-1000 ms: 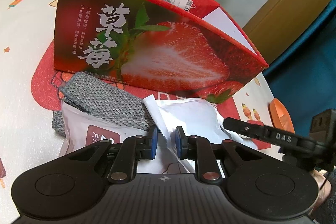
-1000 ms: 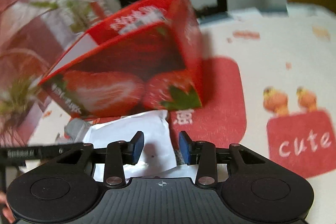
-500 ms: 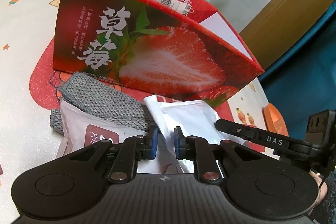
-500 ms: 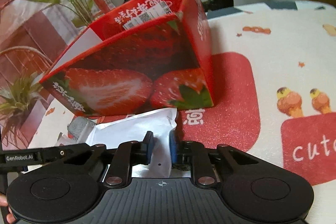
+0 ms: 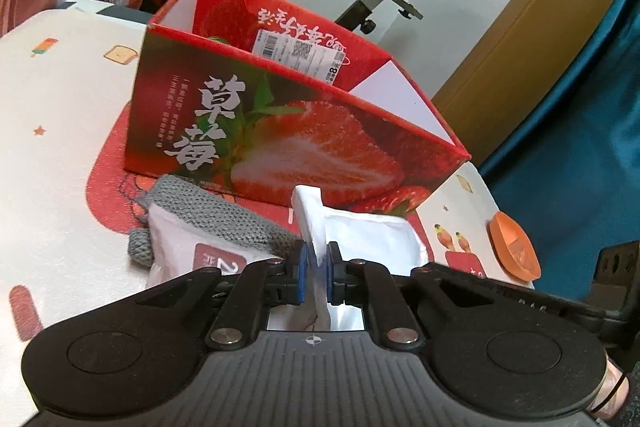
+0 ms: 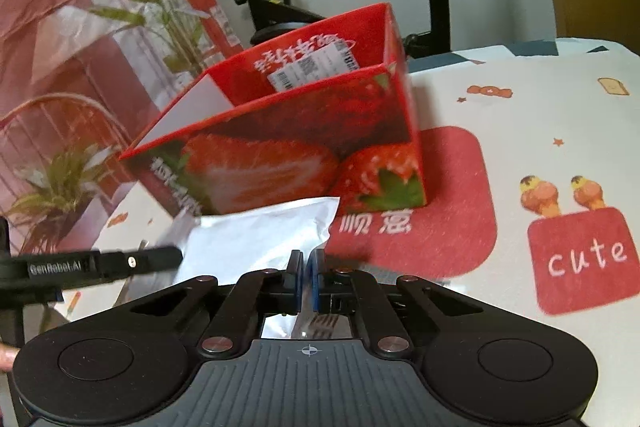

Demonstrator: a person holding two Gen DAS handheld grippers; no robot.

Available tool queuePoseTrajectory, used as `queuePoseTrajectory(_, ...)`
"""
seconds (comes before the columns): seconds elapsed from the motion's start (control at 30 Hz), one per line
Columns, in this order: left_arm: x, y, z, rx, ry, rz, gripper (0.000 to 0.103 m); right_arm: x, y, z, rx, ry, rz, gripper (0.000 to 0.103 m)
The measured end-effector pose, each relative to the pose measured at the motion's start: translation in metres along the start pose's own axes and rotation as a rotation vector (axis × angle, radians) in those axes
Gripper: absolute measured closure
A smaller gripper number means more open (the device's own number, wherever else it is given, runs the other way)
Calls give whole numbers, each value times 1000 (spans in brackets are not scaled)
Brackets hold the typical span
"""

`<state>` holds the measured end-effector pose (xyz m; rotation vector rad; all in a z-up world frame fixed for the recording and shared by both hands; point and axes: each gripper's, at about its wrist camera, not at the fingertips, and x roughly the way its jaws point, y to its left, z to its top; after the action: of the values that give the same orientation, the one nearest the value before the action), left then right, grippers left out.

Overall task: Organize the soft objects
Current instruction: 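Close the left gripper on the white packet while the right gripper grasps it too, then lift the white packet with both grippers and carry it over the red box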

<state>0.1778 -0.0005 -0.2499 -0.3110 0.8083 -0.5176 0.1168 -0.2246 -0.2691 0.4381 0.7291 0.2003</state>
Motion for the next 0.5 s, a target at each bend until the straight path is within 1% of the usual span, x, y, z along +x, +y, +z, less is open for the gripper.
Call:
queuePoseTrajectory(0.23,-14,6,-7,-22,5,1,93,-3,18,-13,-31,34,-6,98)
queuePoseTrajectory(0.33,-19,9,-9,-29,3,-5,93,-6,23,-14,-39,33,-9,98)
queuePoseTrajectory(0.5,-25,8,-8,-31,-22,-17,93,-13,30,-13,-61,16,-12,98)
